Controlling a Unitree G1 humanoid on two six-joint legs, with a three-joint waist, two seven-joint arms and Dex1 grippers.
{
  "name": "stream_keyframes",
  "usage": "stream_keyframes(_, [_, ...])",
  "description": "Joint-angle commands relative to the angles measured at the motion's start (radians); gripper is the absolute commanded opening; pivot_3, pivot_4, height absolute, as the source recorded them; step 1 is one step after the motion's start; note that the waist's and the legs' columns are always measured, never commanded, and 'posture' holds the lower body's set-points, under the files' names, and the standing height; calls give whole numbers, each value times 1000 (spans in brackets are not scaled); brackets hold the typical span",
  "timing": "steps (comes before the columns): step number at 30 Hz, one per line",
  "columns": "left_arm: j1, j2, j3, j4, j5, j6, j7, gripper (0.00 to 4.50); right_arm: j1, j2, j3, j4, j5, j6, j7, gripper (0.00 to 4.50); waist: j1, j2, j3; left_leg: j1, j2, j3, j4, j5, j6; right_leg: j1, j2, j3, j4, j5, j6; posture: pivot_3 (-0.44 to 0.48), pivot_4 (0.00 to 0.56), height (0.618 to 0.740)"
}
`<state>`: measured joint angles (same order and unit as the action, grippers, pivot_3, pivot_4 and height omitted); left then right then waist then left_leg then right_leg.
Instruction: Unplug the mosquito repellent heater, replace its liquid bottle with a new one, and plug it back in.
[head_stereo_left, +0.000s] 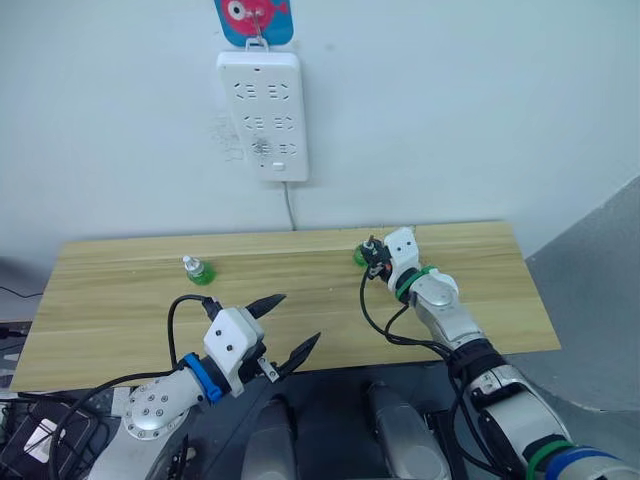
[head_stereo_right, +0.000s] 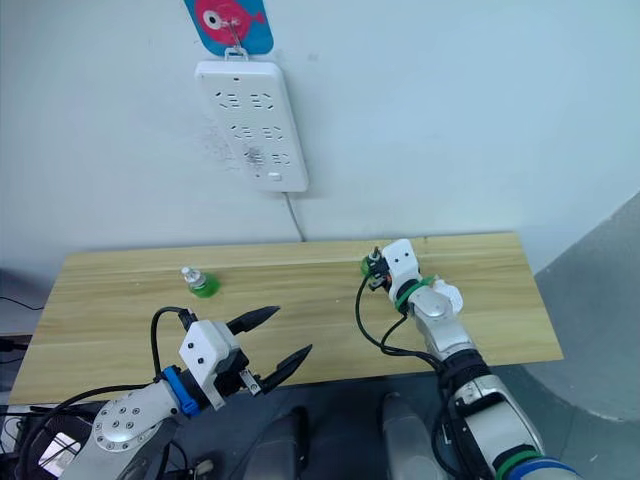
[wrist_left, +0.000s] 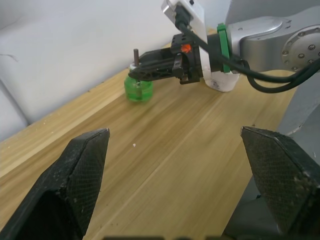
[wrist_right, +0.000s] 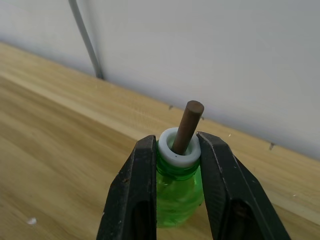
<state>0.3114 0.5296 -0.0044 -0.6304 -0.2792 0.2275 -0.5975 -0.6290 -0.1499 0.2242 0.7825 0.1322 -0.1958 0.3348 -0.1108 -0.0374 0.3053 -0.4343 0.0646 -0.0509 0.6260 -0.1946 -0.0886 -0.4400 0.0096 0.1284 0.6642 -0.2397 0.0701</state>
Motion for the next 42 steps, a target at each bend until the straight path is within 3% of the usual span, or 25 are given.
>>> stream_keyframes(1, [19,-16,17,-15,5,-50,7,4500,-16,5,-52,21,-7,-57,33,1532,2,0,0,0,0,0,0,0,0,0,0,0,0,0,0,-33,257,740])
stream_keyframes(6, [31,-22,32,16,4,-58,3,4500,27,-11,-77,-79,6,-34,112,3277,4,0,0,0,0,0,1,0,0,0,0,0,1,-1,1,-44,253,740])
stream_keyframes(9, [55,-46,62,55,15,-61,40,4500,94,-60,-69,-249,18,28,197,4348,8,1,-1,0,0,0,1,0,0,1,0,0,1,-1,1,-43,256,740])
stream_keyframes(10, [63,-57,78,73,21,-60,61,4500,120,-82,-60,-319,23,57,235,4475,10,1,-1,0,0,0,1,0,0,1,0,0,1,-1,1,-45,257,740])
stream_keyframes(16, [128,-116,173,224,43,-116,131,4500,257,-281,43,-830,81,250,516,4475,11,1,-1,1,0,0,1,0,0,0,0,0,1,-3,4,-73,267,740])
stream_keyframes(19, [145,-119,194,282,56,-168,123,4500,285,-337,77,-984,109,336,582,4475,12,1,-1,1,0,0,1,0,0,0,0,0,1,-3,4,-92,279,740])
stream_keyframes(25, [20,-127,278,439,58,-155,206,4500,322,-281,108,-1165,159,526,514,4475,17,1,1,1,0,0,3,0,0,0,0,1,1,-6,-3,-111,343,740])
stream_keyframes(29, [-153,-102,324,613,35,-160,212,4500,311,-245,138,-1248,159,674,451,4475,24,2,18,2,0,1,4,1,-1,0,0,2,1,-6,-3,-146,418,740])
stream_keyframes(38, [-482,-71,302,1007,68,-265,189,4500,232,-176,110,-1328,196,957,305,4475,23,5,81,1,1,1,2,1,-1,-2,1,1,2,-3,2,-205,519,740])
stream_keyframes(42, [-585,-74,274,1165,99,-338,178,4500,240,-191,87,-1381,225,1048,281,4475,23,5,100,0,0,1,0,1,-1,-2,0,1,0,-4,4,-221,534,740])
